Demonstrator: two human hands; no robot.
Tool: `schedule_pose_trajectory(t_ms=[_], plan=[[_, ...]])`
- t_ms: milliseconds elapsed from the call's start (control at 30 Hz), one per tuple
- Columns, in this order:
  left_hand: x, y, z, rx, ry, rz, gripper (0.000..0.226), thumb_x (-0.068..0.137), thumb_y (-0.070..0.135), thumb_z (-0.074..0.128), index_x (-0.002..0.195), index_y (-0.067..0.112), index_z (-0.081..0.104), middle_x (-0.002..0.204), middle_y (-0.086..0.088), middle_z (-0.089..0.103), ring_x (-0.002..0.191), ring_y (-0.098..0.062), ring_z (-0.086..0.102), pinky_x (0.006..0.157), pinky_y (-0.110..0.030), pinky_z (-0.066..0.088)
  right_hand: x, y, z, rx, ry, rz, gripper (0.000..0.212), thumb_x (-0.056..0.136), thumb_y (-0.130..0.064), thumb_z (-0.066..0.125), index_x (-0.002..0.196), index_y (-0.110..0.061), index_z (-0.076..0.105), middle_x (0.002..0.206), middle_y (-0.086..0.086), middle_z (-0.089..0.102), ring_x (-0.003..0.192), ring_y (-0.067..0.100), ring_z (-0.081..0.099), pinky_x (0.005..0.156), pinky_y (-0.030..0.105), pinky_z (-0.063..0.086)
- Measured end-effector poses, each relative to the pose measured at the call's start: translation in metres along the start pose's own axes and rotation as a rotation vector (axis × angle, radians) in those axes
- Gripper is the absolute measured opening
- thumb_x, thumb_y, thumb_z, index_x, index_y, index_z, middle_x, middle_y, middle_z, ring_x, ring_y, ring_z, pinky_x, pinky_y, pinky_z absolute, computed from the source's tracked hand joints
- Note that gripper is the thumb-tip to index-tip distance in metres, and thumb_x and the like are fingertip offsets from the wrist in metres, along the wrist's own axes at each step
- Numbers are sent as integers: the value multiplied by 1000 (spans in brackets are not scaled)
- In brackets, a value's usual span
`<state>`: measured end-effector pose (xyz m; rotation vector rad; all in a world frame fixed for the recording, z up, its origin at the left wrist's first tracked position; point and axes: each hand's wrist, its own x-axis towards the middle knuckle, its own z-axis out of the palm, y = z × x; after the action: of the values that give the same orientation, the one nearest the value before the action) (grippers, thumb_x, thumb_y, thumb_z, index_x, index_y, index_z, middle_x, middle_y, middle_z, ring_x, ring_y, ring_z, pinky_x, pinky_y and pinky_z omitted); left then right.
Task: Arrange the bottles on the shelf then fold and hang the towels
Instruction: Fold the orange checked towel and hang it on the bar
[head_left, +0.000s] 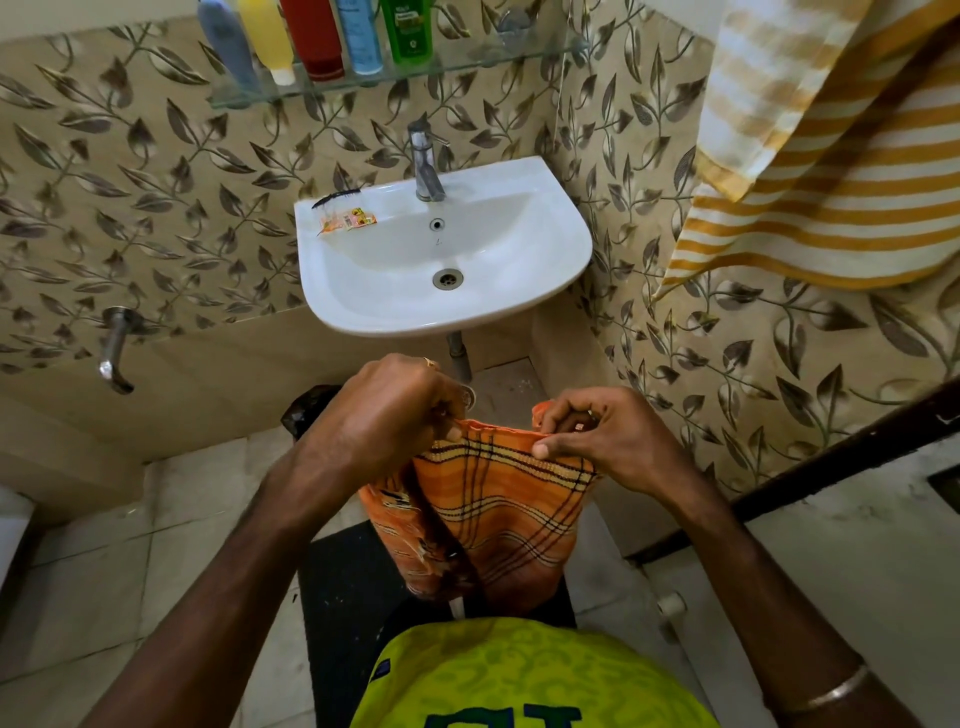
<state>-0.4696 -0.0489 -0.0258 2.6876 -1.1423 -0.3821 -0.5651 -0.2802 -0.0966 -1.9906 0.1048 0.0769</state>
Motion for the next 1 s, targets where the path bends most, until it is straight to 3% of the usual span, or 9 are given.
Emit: schedule_pose_trajectory(t_ms=[100,200,300,400,467,567,700,833,1000], plan=[[2,9,0,43,-90,-55,52,87,21,73,136,25,56,131,1,64,117,-17,63,96,-33,53,-1,-7,4,-31,15,-53,16,70,-26,89,77,-25,74,80,-5,75,74,8,72,64,27,59],[5,24,6,64,-180,40,83,81,38,77,152,32,34,147,4,53,124,-17,58,96,-32,46,-3,-15,8,-67,14,-65,16,71,-26,88,76,-27,73,80,-7,74,75,9,70,62,31,60],[7,34,11,-41,-204,61,93,69,57,78,150,35,37,138,2,61,120,-18,61,88,-29,47,-5,-20,10,-107,32,-76,15,71,-29,88,76,-28,73,80,-8,74,75,9,71,66,39,62],[8,42,14,-97,-160,13,98,59,75,70,144,32,46,131,4,66,118,-17,63,92,-33,53,-5,-21,10,-132,86,-97,15,71,-31,88,75,-27,73,76,-8,74,71,8,70,66,41,60],[10,44,18,-34,-145,-16,91,60,79,65,135,29,56,120,3,71,109,-17,67,88,-37,57,-6,-21,9,-124,105,-80,16,71,-31,88,76,-26,74,75,-7,74,70,8,71,66,42,61],[12,42,24,18,-72,-29,50,80,64,68,117,31,68,101,5,74,91,-15,69,77,-38,59,-7,-21,7,-127,121,-67,17,71,-32,89,76,-26,74,74,-7,74,68,8,71,64,42,61],[12,43,24,-23,8,-27,26,89,48,65,106,30,74,88,6,75,80,-12,68,69,-35,59,-9,-20,4,-129,117,-71,17,71,-30,90,76,-26,73,72,-9,73,64,5,69,56,29,58],[11,43,21,-52,0,9,26,89,49,65,104,31,75,87,7,75,78,-10,70,68,-35,60,-6,-13,-4,-110,-109,43,21,75,-36,86,91,-32,74,85,-10,75,75,-1,69,64,24,56],[7,37,14,-55,-32,35,20,88,41,70,103,29,75,90,10,76,78,-4,70,67,-28,60,-4,-2,-9,-150,-425,159,25,83,-44,76,105,-32,73,105,-10,74,95,5,70,89,44,60]])
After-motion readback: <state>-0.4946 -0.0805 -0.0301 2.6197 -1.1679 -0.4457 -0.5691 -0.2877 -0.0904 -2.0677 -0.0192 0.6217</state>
